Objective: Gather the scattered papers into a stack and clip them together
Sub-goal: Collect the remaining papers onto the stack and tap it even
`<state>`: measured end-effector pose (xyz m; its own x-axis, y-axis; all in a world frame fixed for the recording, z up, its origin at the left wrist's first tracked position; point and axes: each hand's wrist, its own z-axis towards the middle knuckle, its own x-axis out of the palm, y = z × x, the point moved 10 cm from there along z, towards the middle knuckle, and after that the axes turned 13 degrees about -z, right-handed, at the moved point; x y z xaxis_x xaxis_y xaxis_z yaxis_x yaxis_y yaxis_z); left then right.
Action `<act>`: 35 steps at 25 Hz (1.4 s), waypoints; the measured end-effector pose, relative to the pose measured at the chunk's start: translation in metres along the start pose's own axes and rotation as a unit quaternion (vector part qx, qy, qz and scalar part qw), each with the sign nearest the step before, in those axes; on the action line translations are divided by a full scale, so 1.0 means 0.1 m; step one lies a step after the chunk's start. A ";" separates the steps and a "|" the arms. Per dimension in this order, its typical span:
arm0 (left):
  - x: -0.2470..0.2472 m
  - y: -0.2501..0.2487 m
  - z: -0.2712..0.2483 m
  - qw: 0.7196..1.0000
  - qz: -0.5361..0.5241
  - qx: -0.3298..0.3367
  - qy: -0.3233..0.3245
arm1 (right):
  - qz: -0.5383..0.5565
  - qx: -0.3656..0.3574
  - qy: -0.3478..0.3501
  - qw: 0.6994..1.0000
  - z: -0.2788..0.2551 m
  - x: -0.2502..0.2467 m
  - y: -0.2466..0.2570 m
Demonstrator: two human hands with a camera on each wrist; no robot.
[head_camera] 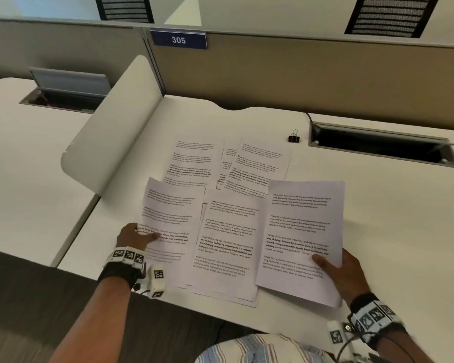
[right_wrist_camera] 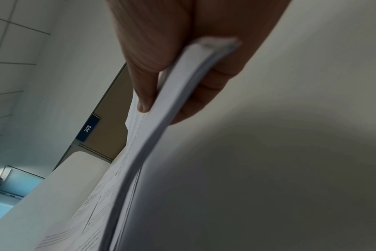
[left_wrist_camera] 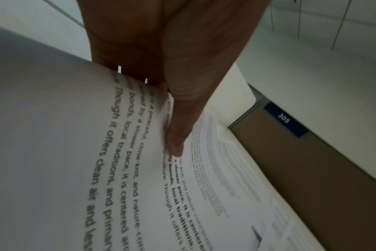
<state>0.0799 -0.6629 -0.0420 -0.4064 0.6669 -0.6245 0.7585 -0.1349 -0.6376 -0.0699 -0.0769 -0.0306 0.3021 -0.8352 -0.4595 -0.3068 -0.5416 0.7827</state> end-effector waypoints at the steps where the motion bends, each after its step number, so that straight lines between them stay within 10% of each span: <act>1: -0.04 -0.02 -0.04 1.000 -0.013 0.009 0.002 | -0.001 0.000 0.001 1.000 0.00 0.00 0.00; 24: -1.15 -1.57 -1.45 0.969 -0.168 0.178 -0.045 | 0.020 -0.030 0.020 0.999 0.14 0.11 0.35; 35: -0.01 -1.89 -1.43 0.903 -0.376 0.153 0.141 | 0.068 -0.080 0.058 0.993 0.12 0.24 0.77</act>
<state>0.0097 -0.5328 0.1437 -0.5699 0.8082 0.1483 0.1289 0.2662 -0.9553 -0.0972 -0.1402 0.0139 0.3720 -0.8782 -0.3005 -0.2067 -0.3940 0.8956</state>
